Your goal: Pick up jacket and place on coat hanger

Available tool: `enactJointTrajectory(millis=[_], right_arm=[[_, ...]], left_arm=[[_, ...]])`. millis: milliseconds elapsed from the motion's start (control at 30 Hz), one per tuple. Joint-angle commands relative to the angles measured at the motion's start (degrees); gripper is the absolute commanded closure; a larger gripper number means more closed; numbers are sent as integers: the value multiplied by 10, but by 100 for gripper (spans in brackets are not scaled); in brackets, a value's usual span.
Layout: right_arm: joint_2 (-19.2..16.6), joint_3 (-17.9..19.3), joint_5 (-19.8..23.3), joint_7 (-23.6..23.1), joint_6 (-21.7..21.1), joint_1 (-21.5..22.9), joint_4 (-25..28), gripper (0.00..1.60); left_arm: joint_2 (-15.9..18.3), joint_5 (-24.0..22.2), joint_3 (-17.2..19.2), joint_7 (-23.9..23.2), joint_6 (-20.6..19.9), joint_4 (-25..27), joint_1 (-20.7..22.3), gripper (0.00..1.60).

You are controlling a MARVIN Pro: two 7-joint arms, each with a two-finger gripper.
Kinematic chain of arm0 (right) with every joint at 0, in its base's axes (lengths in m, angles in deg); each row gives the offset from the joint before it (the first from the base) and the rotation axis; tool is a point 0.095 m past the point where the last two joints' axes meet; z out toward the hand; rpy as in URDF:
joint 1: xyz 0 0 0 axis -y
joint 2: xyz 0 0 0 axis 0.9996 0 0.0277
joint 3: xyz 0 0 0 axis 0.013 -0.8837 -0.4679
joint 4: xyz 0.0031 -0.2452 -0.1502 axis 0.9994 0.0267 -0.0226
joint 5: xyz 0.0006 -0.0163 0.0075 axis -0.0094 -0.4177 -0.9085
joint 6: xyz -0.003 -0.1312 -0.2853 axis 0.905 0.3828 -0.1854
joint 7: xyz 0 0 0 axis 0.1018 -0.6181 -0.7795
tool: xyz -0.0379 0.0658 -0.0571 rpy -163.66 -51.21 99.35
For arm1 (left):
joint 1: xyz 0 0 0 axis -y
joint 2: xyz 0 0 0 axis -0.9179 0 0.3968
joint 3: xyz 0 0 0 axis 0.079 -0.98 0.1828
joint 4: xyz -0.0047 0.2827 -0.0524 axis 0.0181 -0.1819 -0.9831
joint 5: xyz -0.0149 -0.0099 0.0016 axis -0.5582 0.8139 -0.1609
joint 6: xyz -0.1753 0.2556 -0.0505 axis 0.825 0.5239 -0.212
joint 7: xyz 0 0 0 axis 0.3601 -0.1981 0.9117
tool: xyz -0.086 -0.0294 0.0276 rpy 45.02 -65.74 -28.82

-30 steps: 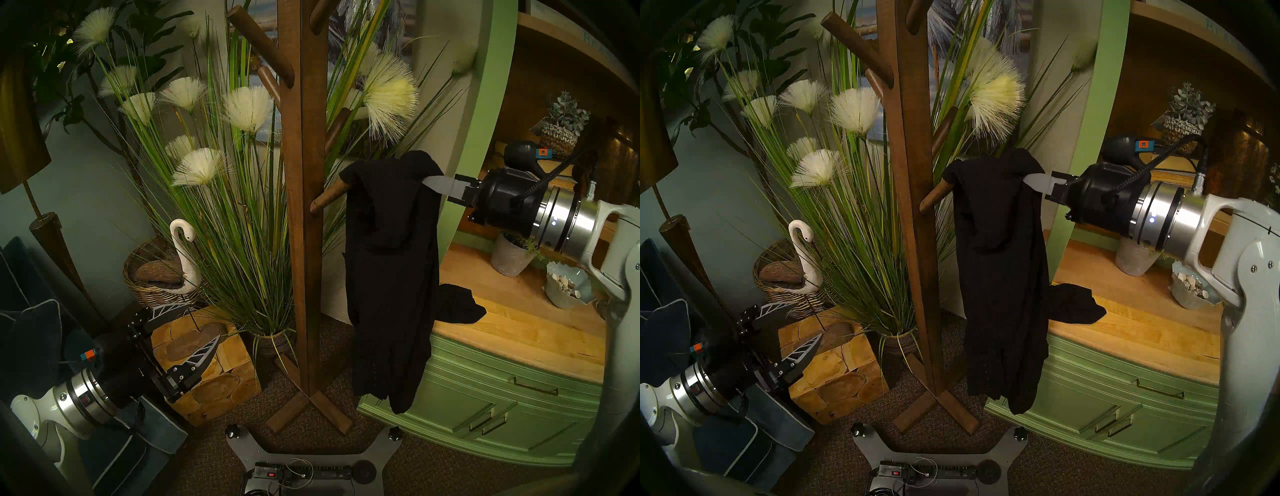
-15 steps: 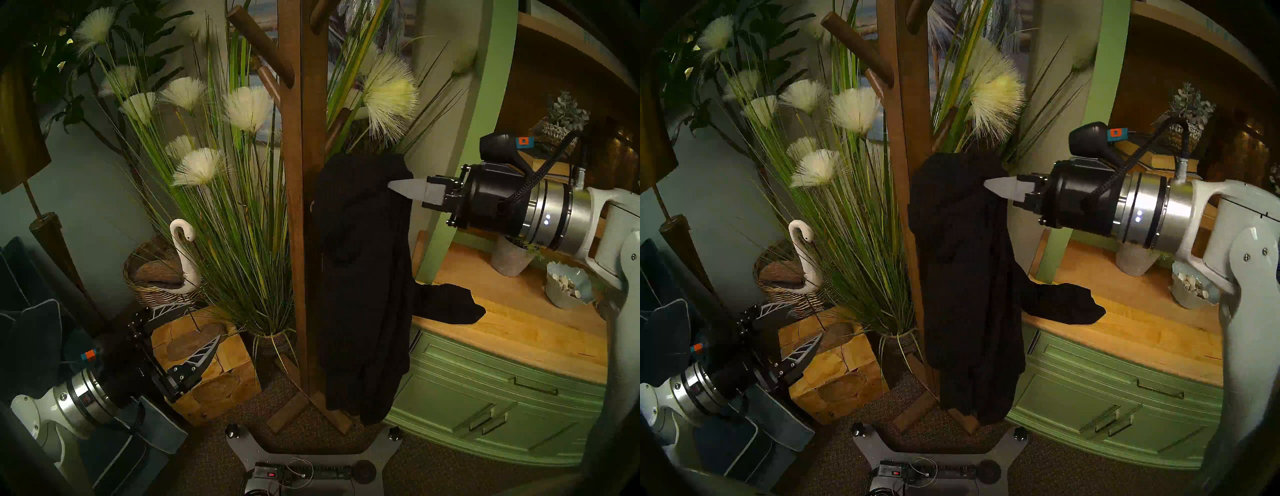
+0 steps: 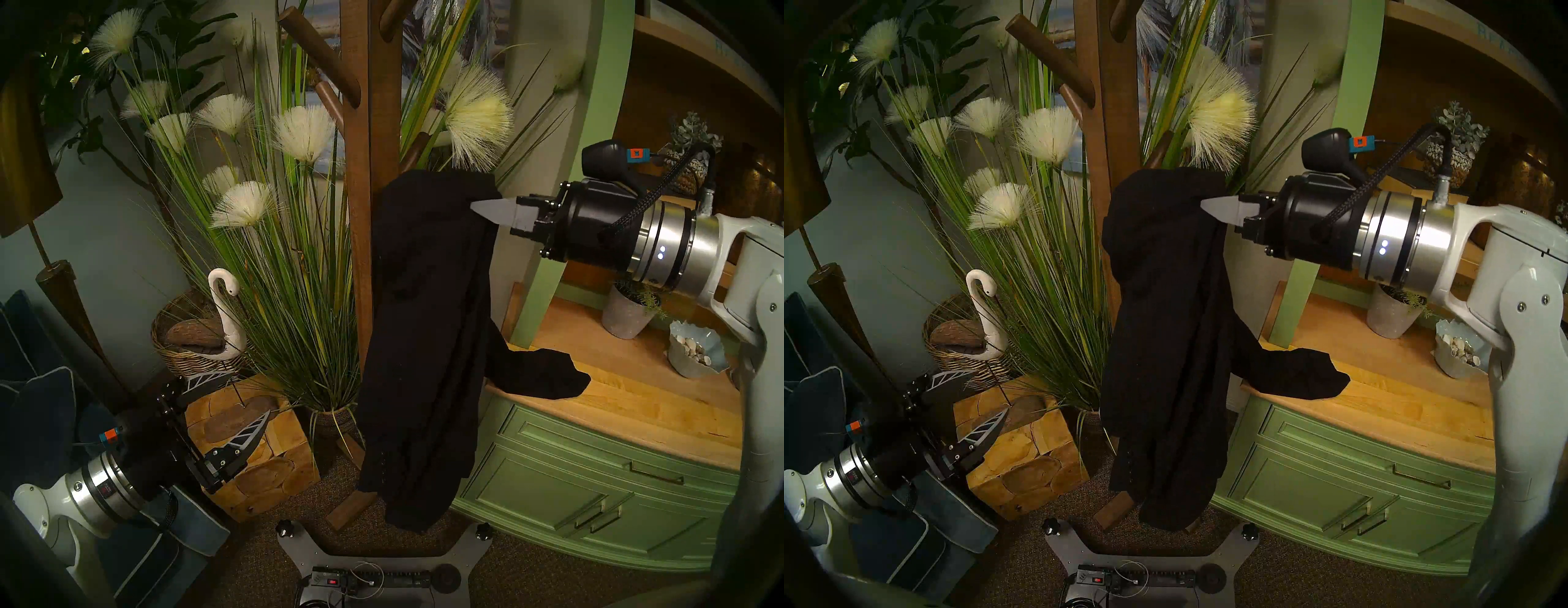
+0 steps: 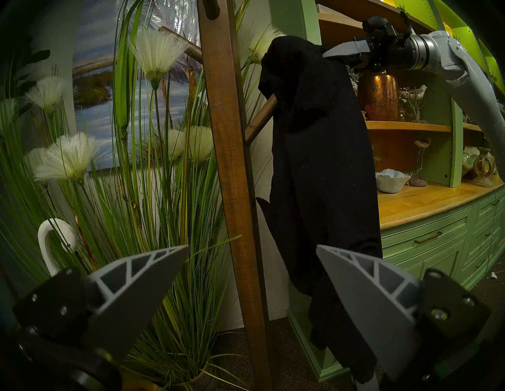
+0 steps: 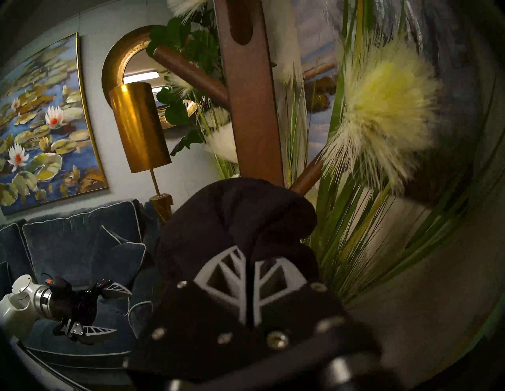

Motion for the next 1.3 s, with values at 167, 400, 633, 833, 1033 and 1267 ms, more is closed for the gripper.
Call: enactJointTrajectory(millis=[167, 400, 633, 833, 1033, 1267], right_arm=[[17, -60, 1, 23, 52, 83, 5, 160], [37, -142, -19, 62, 68, 110, 5, 160], [63, -223, -67, 125, 82, 141, 5, 160], [85, -263, -100, 171, 91, 162, 5, 160], [119, -307, -136, 226, 96, 196, 5, 160], [156, -342, -174, 284, 99, 217, -30, 160]], left_arm=[[-1, -4, 1, -2, 0, 10, 5, 0], [-2, -2, 1, -3, 0, 10, 6, 0], [-4, -1, 2, -5, -1, 9, 8, 0], [-4, 1, 2, -6, -1, 9, 9, 0], [-6, 2, 2, -8, -1, 8, 10, 0], [-7, 4, 3, -10, -1, 8, 11, 0]])
